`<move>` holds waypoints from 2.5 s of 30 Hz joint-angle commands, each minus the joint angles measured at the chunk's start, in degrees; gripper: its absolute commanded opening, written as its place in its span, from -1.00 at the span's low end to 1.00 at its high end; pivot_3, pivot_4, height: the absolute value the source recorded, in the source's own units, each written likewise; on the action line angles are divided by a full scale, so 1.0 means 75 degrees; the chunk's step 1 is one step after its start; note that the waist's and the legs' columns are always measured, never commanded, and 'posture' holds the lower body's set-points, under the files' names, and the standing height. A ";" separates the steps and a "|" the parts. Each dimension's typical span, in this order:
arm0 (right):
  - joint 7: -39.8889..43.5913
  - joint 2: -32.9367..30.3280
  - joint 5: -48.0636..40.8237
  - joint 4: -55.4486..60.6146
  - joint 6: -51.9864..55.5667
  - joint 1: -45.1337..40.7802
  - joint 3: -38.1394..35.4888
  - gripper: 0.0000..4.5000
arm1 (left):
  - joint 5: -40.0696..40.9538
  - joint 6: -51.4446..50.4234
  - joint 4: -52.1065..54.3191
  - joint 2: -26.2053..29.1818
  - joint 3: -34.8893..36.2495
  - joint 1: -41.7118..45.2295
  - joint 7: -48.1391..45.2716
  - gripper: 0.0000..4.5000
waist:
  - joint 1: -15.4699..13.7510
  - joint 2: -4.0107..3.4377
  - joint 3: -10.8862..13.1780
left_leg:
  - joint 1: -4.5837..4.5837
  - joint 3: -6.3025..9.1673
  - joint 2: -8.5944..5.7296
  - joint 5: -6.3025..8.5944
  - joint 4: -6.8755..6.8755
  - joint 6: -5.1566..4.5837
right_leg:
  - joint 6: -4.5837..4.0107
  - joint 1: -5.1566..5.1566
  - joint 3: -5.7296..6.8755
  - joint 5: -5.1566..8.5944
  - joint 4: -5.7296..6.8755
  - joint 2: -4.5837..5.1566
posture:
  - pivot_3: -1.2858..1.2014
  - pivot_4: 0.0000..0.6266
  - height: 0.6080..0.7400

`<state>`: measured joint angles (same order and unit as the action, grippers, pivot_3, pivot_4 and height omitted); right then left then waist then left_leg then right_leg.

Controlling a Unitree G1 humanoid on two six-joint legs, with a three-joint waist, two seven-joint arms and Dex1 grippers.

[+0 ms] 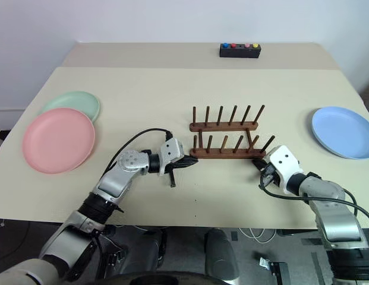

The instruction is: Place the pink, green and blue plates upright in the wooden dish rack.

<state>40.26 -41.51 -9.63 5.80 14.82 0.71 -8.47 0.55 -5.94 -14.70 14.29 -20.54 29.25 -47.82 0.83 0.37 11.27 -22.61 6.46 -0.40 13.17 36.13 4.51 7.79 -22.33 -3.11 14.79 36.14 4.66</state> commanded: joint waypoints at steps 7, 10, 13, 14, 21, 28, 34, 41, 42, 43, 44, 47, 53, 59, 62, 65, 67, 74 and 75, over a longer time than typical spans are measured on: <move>-0.0342 0.0156 0.0474 -0.1048 -0.0655 -0.0777 0.0179 -0.99 | -0.0089 0.0374 -0.0601 -0.0106 0.0436 0.0163 0.0714 -1.00 | 0.0000 -0.0001 0.0000 | 0.0008 -0.0001 -0.0001 0.0000 -0.0001 0.0000 | 0.0001 0.0007 0.0000 -0.0001 0.0001 0.0000 | 0.03 -0.52 0.91; -0.0376 0.0222 0.0500 -0.1237 -0.0755 -0.0950 0.0216 -0.99 | -0.0081 0.0419 -0.0636 -0.0124 0.0417 0.0161 0.0747 -1.00 | 0.0001 -0.0002 -0.0001 | 0.0009 -0.0001 0.0000 0.0000 -0.0002 0.0000 | 0.0001 0.0007 0.0000 -0.0001 0.0001 0.0000 | 0.03 -0.52 0.91; -0.0431 0.0279 0.0580 -0.1384 -0.0858 -0.1082 0.0240 -0.99 | -0.0102 0.0460 -0.0727 -0.0177 0.0447 0.0189 0.0872 -1.00 | 0.0002 -0.0004 -0.0002 | 0.0012 -0.0001 0.0000 0.0000 -0.0001 0.0000 | 0.0002 0.0010 0.0000 -0.0002 0.0001 0.0000 | 0.03 -0.52 0.91; -0.0423 0.0286 0.0590 -0.1400 -0.0874 -0.1090 0.0240 -0.99 | -0.0105 0.0466 -0.0746 -0.0181 0.0450 0.0198 0.0888 -1.00 | 0.0001 -0.0004 -0.0002 | 0.0012 -0.0001 0.0000 0.0000 -0.0001 0.0000 | 0.0002 0.0010 -0.0001 -0.0002 0.0001 0.0000 | 0.03 -0.52 0.91; -0.0303 0.0242 0.0553 -0.1313 -0.0930 -0.0929 0.0193 -0.99 | -0.0089 0.0497 -0.0828 -0.0138 0.0565 0.0196 0.1069 -1.00 | 0.0002 -0.0004 -0.0002 | 0.0013 -0.0001 -0.0001 0.0000 -0.0002 0.0000 | 0.0002 0.0011 -0.0001 -0.0001 0.0001 0.0000 | 0.03 -0.52 0.91; -0.0210 0.0249 0.0486 -0.1155 -0.0904 -0.0754 0.0197 -0.99 | 0.0014 0.0362 -0.0571 -0.0002 0.0614 -0.0022 0.0935 -1.00 | 0.0023 -0.0004 -0.0003 | 0.0015 -0.0001 0.0000 0.0000 -0.0007 0.0000 | 0.0003 0.0011 0.0000 -0.0001 0.0001 0.0000 | 0.03 -0.52 0.91; -0.0120 0.0257 0.0442 -0.1042 -0.0867 -0.0678 0.0243 -0.99 | 0.0617 -0.0176 0.0300 0.0371 0.0587 -0.0400 -0.0130 -1.00 | 0.0052 -0.0004 -0.0003 | 0.0018 -0.0001 0.0000 0.0000 -0.0018 0.0000 | 0.0004 0.0009 0.0000 0.0000 0.0002 -0.0001 | 0.03 -0.52 0.91; -0.0119 0.0303 0.0482 -0.1151 -0.0882 -0.0828 0.0285 -0.99 | 0.0554 -0.0306 0.0435 0.0153 0.0362 -0.0233 -0.0315 -1.00 | 0.0023 -0.0002 -0.0002 | 0.0016 -0.0001 0.0001 0.0000 -0.0014 0.0000 | -0.0007 0.0009 0.0000 0.0005 0.0000 -0.0001 | 0.03 -0.52 0.91; -0.0128 0.0315 0.0496 -0.1181 -0.0892 -0.0865 0.0300 -0.99 | 0.0430 -0.0211 0.0287 0.0060 0.0324 -0.0140 -0.0194 -1.00 | 0.0015 -0.0002 -0.0001 | 0.0016 -0.0001 0.0000 0.0000 -0.0014 0.0000 | -0.0012 0.0009 0.0000 0.0008 0.0000 -0.0001 | 0.03 -0.52 0.91; -0.0125 0.0327 0.0495 -0.1199 -0.0901 -0.0893 0.0310 -0.99 | 0.0302 -0.0168 0.0090 -0.0043 0.0308 -0.0023 -0.0037 -1.00 | 0.0008 -0.0001 -0.0001 | 0.0015 -0.0001 0.0000 0.0000 -0.0012 0.0000 | -0.0011 0.0009 0.0000 0.0008 0.0000 -0.0001 | 0.03 -0.52 0.91; -0.0126 0.0338 0.0496 -0.1218 -0.0907 -0.0918 0.0318 -0.99 | 0.0217 -0.0106 -0.0087 -0.0135 0.0320 0.0078 0.0093 -1.00 | 0.0009 0.0000 0.0000 | 0.0014 -0.0001 0.0000 0.0000 -0.0010 0.0000 | -0.0011 0.0010 0.0000 0.0008 0.0000 -0.0001 | 0.03 -0.52 0.91; -0.0167 0.0360 0.0525 -0.1277 -0.0935 -0.0971 0.0336 -0.99 | 0.0048 0.0026 -0.0476 -0.0318 0.0381 0.0296 0.0387 -1.00 | 0.0033 0.0000 0.0000 | 0.0013 -0.0001 0.0000 0.0000 -0.0015 0.0000 | 0.0001 0.0007 0.0000 0.0002 -0.0001 -0.0001 | 0.03 -0.52 0.91; -0.0268 0.0422 0.0543 -0.1352 -0.0964 -0.1099 0.0368 -0.99 | -0.0081 0.0320 -0.0952 -0.0355 0.0526 0.0456 0.0716 -1.00 | 0.0026 -0.0001 -0.0001 | 0.0014 -0.0001 0.0000 0.0000 -0.0017 0.0000 | 0.0006 0.0005 0.0000 0.0000 -0.0001 -0.0001 | 0.03 -0.52 0.91; -0.0288 0.0451 0.0563 -0.1350 -0.0966 -0.1095 0.0396 -0.99 | -0.0099 0.0425 -0.1033 -0.0330 0.0575 0.0392 0.0830 -1.00 | 0.0027 -0.0001 -0.0001 | 0.0015 -0.0001 0.0000 0.0000 -0.0017 0.0000 | 0.0006 0.0006 0.0000 0.0000 0.0000 -0.0001 | 0.03 -0.52 0.91; -0.0222 0.0406 0.0508 -0.1264 -0.0938 -0.1042 0.0361 -0.99 | 0.0039 0.0334 -0.0650 -0.0212 0.0565 0.0179 0.0624 -1.00 | 0.0037 -0.0001 -0.0001 | 0.0015 -0.0001 0.0000 0.0000 -0.0017 0.0000 | 0.0006 0.0006 0.0000 0.0000 0.0000 -0.0001 | 0.03 -0.52 0.91; -0.0024 0.0284 0.0398 -0.1031 -0.0946 -0.0878 0.0291 -0.99 | 0.0321 0.0050 0.0036 0.0059 0.0655 -0.0166 0.0281 -1.00 | 0.0049 -0.0003 -0.0002 | 0.0015 -0.0001 0.0000 0.0000 -0.0025 0.0000 | 0.0006 0.0003 0.0000 0.0000 0.0000 -0.0001 | 0.03 -0.52 0.91; 0.0325 0.0181 0.0084 -0.0515 -0.0891 -0.0647 0.0196 -0.99 | 0.0797 -0.0489 0.0815 0.0465 0.0955 -0.0552 -0.0060 -1.00 | 0.0045 -0.0003 -0.0001 | 0.0016 0.0000 0.0001 0.0000 -0.0031 0.0000 | 0.0006 0.0001 -0.0001 0.0001 0.0000 -0.0001 | 0.03 -0.52 0.91; 0.1108 0.0020 -0.0905 0.1277 -0.0268 -0.0303 0.0197 -1.00 | 0.2892 -0.2265 0.3080 0.1814 0.3377 -0.1588 -0.0166 0.02 | 0.0052 -0.0002 0.0008 | 0.0012 0.0000 0.0004 0.0000 -0.0031 0.0000 | -0.0015 -0.0004 -0.0001 0.0013 0.0002 0.0000 | 0.03 -0.52 0.91; 0.1228 0.0006 -0.1052 0.1496 -0.0141 -0.0320 0.0241 -1.00 | 0.3091 -0.2420 0.3267 0.1984 0.3817 -0.1687 -0.0016 0.24 | 0.0061 -0.0001 0.0009 | 0.0011 0.0000 0.0008 0.0000 -0.0033 0.0000 | -0.0018 -0.0010 -0.0001 0.0015 0.0003 -0.0002 | 0.03 -0.52 0.91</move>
<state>47.96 -40.48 -14.87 12.56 12.76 -1.39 -6.01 19.48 -22.09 5.40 27.28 1.19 16.64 -49.26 1.29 0.36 11.34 -22.53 6.47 -0.31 13.18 35.86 4.51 7.64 -22.43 -3.11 14.91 36.17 4.63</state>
